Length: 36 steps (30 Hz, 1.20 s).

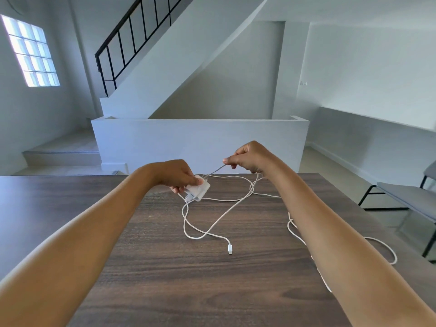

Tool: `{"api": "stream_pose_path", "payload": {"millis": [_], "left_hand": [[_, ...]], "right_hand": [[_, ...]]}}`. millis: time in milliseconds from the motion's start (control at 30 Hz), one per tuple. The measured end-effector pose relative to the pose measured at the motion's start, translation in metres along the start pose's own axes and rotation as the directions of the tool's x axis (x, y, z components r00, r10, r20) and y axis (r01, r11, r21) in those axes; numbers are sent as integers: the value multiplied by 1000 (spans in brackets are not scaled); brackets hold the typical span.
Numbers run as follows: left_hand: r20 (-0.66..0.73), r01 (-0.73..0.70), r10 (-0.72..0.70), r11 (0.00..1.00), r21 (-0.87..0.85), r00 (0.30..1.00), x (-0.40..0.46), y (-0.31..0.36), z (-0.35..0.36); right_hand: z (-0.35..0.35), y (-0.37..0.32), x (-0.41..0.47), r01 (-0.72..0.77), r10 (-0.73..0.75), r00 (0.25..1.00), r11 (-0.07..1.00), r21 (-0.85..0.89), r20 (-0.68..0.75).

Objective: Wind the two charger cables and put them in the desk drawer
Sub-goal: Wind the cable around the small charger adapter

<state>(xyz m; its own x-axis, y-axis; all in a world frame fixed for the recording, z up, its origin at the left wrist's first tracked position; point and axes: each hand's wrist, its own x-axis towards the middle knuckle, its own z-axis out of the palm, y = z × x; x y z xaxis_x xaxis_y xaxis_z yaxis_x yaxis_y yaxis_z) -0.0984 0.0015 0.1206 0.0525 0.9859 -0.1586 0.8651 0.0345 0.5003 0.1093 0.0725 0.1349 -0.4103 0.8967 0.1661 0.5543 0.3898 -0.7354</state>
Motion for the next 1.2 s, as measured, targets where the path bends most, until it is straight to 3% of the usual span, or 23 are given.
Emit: {"api": "stream_pose_path", "payload": {"millis": [100, 200, 300, 367, 433, 500, 633, 867, 967, 1067, 1200], "left_hand": [[-228, -2, 12, 999, 46, 974, 9, -14, 3], [-455, 80, -44, 995, 61, 890, 19, -20, 7], [-587, 105, -154, 987, -118, 795, 21, -16, 8], [-591, 62, -262, 940, -337, 763, 25, -16, 6], [-534, -11, -378, 809, -588, 756, 25, -12, 1], [-441, -65, -423, 659, -749, 792, 20, -6, -6], [-289, -101, -365, 456, -884, 885, 8, 3, -14], [-185, -148, -85, 329, -933, 979, -4, 5, -13], [-115, -122, 40, 359, -925, 993, -13, 0, -16], [11, -62, 149, 473, -879, 989, -23, -3, -18], [267, 30, 215, 725, -688, 939, -34, 1, -23]], "right_hand": [[4, -3, -9, -3, 3, 1000, 1000, 20, 14], [15, -7, -16, -5, 1, 999, 996, 94, 45], [28, -7, -23, -44, 20, 992, 980, 192, 125], [37, -5, -29, -96, 45, 978, 964, 249, 204], [46, 3, -32, -155, 70, 956, 945, 287, 284], [53, 13, -32, -208, 84, 932, 922, 328, 354], [56, 31, -31, -267, 90, 898, 890, 369, 432], [51, 40, -25, -204, 55, 925, 907, 369, 375], [44, 45, -19, -142, 48, 957, 938, 317, 286], [31, 46, -14, -95, 47, 979, 967, 235, 199], [13, 42, -3, -44, 31, 994, 991, 124, 109]]}}
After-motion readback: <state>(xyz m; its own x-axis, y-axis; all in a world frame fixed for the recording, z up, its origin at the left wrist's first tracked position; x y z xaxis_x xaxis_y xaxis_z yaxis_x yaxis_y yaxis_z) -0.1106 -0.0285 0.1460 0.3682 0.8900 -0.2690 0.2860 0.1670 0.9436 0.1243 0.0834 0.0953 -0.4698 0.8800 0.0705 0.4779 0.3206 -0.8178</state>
